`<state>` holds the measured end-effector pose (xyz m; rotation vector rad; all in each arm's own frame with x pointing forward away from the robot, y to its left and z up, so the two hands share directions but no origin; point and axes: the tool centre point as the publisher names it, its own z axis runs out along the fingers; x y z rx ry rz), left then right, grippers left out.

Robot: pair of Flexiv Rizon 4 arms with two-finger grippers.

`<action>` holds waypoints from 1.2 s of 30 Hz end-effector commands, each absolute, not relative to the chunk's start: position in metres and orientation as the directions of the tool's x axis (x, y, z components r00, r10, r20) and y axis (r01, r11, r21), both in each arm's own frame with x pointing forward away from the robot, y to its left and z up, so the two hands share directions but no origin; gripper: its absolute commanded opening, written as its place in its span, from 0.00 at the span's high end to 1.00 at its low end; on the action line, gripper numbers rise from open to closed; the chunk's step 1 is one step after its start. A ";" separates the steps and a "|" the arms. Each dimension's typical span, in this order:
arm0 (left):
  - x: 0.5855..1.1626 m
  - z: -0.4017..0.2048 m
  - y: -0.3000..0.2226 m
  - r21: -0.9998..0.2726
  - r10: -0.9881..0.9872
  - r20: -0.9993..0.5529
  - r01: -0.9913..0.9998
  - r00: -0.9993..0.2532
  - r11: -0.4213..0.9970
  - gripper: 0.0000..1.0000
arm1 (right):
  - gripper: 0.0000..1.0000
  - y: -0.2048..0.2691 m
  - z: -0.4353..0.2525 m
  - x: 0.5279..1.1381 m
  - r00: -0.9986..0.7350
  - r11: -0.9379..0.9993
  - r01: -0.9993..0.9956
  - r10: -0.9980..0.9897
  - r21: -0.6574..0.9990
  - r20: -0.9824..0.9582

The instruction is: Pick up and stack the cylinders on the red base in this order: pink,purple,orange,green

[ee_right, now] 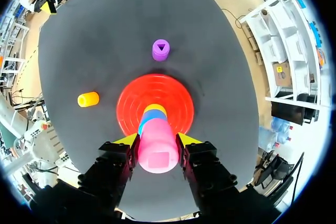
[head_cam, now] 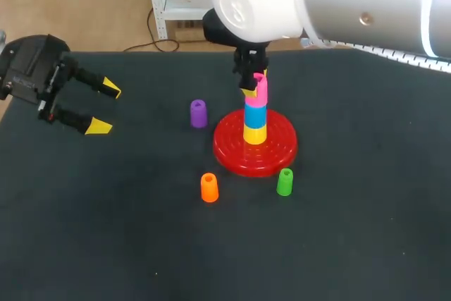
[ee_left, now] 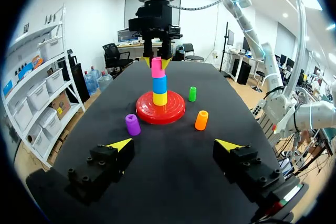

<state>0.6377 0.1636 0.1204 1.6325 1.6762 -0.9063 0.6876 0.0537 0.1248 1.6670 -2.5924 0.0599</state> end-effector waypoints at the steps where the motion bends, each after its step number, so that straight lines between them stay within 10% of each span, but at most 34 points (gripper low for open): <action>1: 0.638 0.120 0.164 -0.049 0.570 -0.821 0.999 -0.040 -0.001 0.00 | 1.00 0.051 0.124 0.685 -0.414 0.415 -0.910 -0.908 -0.005 0.066; 36: 0.638 0.120 0.164 -0.049 0.570 -0.821 0.999 -0.040 -0.001 0.00 | 1.00 0.055 0.108 0.683 -0.410 0.411 -0.912 -0.908 -0.004 0.090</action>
